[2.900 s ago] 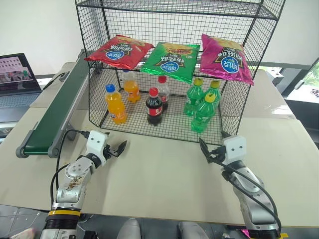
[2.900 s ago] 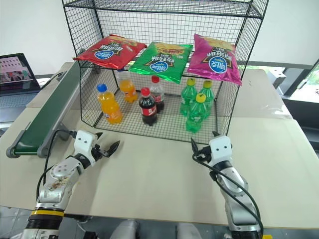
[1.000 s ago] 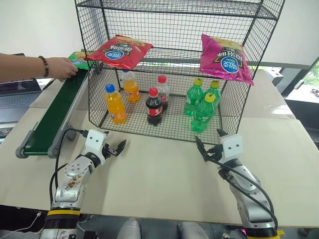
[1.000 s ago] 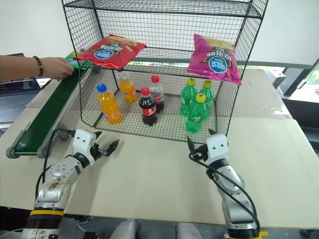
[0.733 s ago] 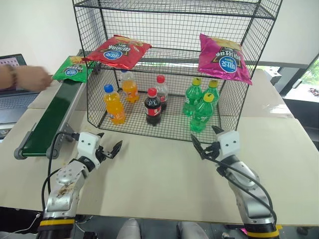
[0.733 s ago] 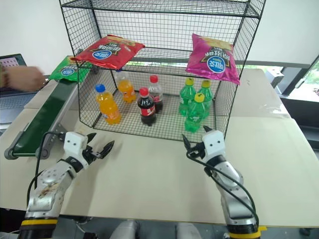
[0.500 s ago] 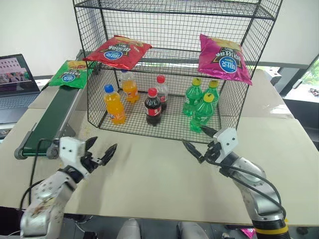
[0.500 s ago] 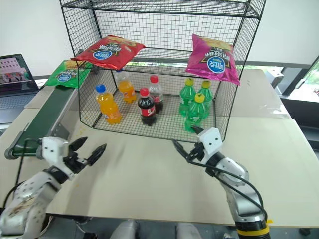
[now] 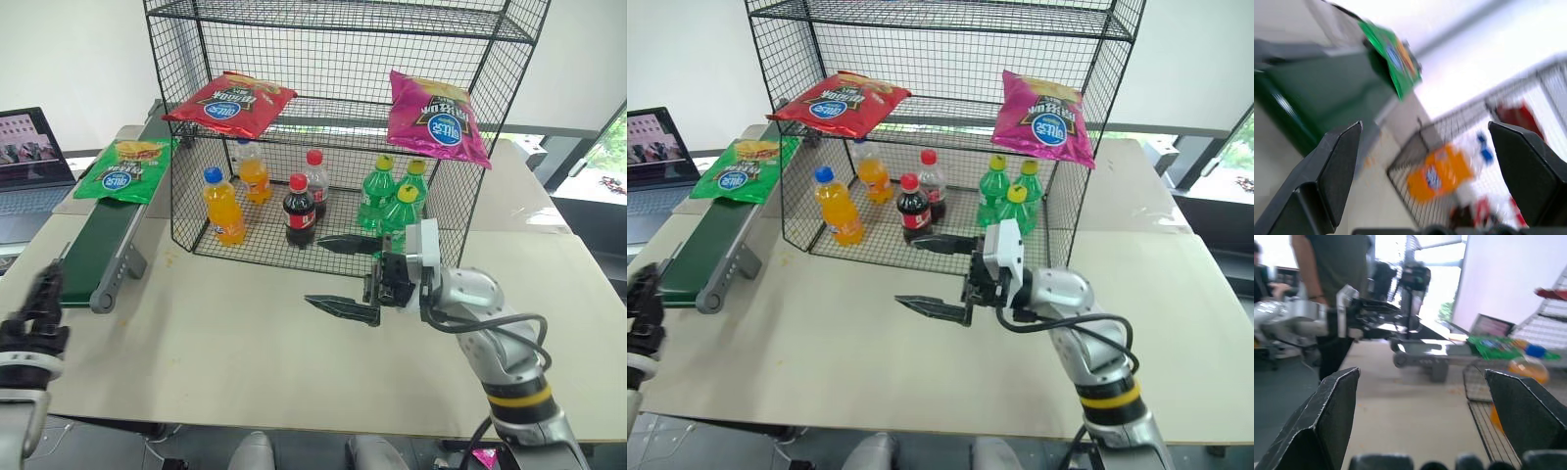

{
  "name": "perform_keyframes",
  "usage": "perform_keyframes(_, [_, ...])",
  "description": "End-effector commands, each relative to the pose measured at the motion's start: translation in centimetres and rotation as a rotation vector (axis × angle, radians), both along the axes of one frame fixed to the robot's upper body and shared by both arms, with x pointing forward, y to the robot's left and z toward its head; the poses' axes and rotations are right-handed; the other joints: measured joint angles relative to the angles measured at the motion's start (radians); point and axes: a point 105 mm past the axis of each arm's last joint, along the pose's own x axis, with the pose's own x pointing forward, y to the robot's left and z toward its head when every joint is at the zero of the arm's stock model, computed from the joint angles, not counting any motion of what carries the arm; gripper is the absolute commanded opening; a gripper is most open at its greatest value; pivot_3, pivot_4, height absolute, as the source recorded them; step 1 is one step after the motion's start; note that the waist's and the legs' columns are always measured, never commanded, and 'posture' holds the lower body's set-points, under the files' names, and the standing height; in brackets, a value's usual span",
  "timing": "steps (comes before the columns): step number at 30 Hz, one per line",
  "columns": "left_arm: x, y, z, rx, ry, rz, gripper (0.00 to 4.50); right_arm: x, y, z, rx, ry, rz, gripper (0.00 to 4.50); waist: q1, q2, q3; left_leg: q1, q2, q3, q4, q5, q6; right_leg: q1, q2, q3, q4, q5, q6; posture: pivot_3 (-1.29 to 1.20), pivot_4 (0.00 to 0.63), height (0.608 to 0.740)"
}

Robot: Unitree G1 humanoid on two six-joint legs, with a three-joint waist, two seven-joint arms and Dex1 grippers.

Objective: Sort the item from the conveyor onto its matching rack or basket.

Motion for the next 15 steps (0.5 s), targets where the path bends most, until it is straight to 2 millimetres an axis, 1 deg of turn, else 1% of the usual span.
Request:
perform_keyframes(1, [-1.0,1.7,-0.7,-0.098,-0.022,0.044,4.42,-0.4,0.5,1.6,0.032,-0.059,0.074,4.5,0.002,0.0,0.0,0.0,0.0,0.0,0.0,0.0,0.0,0.0,0.0,0.0,0.0,0.0,0.0,0.0,0.15,0.74])
perform_keyframes(5, [-0.8,2.2,-1.9,-0.155,0.001,0.022,4.42,-0.2,0.7,2.1,0.033,-0.079,0.091,4.5,0.006,0.0,0.0,0.0,0.0,0.0,0.0,0.0,0.0,0.0,0.0,-0.001,-0.001,0.0,0.0,0.0,0.15,0.74])
perform_keyframes(12, [0.6,1.3,-2.0,-0.189,-0.004,-0.067,4.42,-0.3,0.7,2.9,0.057,-0.105,0.067,4.5,0.006,0.0,0.0,0.0,0.0,0.0,-0.001,0.0,0.0,0.0,0.0,-0.001,-0.001,0.0,-0.001,0.0,0.15,0.74])
perform_keyframes(15, [0.8,1.1,-1.8,-0.183,-0.008,-0.083,4.42,-0.4,0.6,3.1,0.062,-0.113,0.062,4.5,0.003,0.0,0.0,-0.001,0.0,0.0,-0.001,0.0,-0.001,-0.001,0.0,-0.001,-0.001,0.0,-0.001,0.0,0.15,0.74])
